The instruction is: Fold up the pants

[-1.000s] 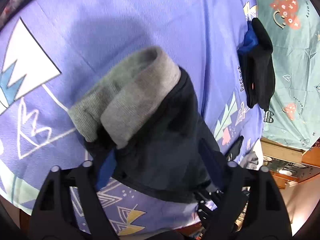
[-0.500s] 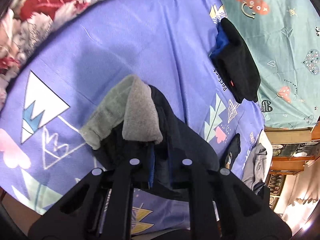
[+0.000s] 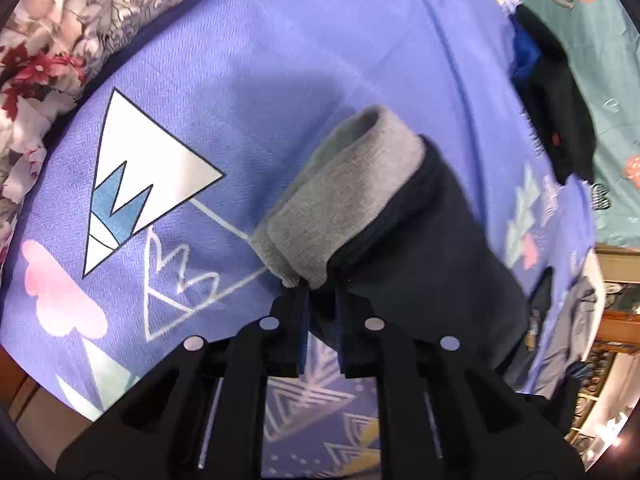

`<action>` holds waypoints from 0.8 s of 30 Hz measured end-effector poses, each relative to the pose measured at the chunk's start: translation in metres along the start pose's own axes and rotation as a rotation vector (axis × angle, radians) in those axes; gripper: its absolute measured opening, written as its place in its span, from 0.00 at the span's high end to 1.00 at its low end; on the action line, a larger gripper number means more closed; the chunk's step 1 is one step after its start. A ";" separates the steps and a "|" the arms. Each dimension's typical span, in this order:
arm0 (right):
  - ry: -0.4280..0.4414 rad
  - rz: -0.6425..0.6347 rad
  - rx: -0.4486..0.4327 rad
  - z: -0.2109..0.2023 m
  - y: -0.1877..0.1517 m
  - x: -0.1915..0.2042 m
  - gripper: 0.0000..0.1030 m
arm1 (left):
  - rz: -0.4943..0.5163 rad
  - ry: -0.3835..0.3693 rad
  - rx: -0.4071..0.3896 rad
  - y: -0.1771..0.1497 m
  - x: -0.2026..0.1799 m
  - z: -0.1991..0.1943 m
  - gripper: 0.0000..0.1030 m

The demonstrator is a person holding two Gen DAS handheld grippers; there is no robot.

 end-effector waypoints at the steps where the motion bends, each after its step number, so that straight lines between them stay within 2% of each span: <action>1: 0.003 0.011 0.000 0.002 0.000 -0.001 0.95 | 0.004 0.008 -0.001 0.001 0.001 0.003 0.89; 4: 0.005 0.042 -0.009 0.009 -0.003 -0.007 0.93 | 0.029 0.031 0.003 0.003 -0.001 0.009 0.85; 6: 0.036 0.072 -0.019 0.007 -0.002 -0.007 0.86 | 0.064 0.056 0.012 0.004 -0.005 0.011 0.84; 8: 0.036 0.094 -0.033 -0.002 -0.001 -0.011 0.72 | 0.065 0.066 0.029 0.003 -0.008 0.006 0.80; 10: 0.026 0.131 -0.101 -0.026 0.004 -0.021 0.62 | 0.049 0.087 0.031 0.006 -0.009 -0.006 0.44; 13: -0.025 0.283 -0.254 -0.073 0.012 -0.066 0.33 | 0.098 0.080 -0.065 0.014 -0.021 -0.035 0.41; 14: -0.059 0.352 -0.301 -0.087 0.012 -0.086 0.30 | 0.140 0.080 -0.101 0.016 -0.029 -0.047 0.40; 16: -0.183 0.490 -0.364 -0.109 0.010 -0.131 0.28 | 0.192 0.052 -0.144 0.018 -0.045 -0.061 0.29; 18: -0.351 0.597 -0.356 -0.117 0.009 -0.174 0.28 | 0.234 0.013 -0.164 0.015 -0.063 -0.066 0.26; 19: -0.390 0.630 -0.356 -0.118 0.010 -0.187 0.28 | 0.249 -0.006 -0.164 0.012 -0.070 -0.065 0.26; 22: -0.420 0.737 -0.383 -0.111 0.021 -0.220 0.28 | 0.262 -0.017 -0.154 -0.001 -0.084 -0.048 0.26; 24: -0.431 0.772 -0.366 -0.100 0.031 -0.228 0.28 | 0.269 -0.013 -0.108 -0.011 -0.085 -0.034 0.26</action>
Point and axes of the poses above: each gripper's, at about its wrist camera, not at the fingertips, and z roughly the way its jaws point, x to its left, y to its top, the point moved 6 cm from there along z, roughly the way its jaws point, and after that the axes turned 3 degrees about -x, right-handed, at the moved point
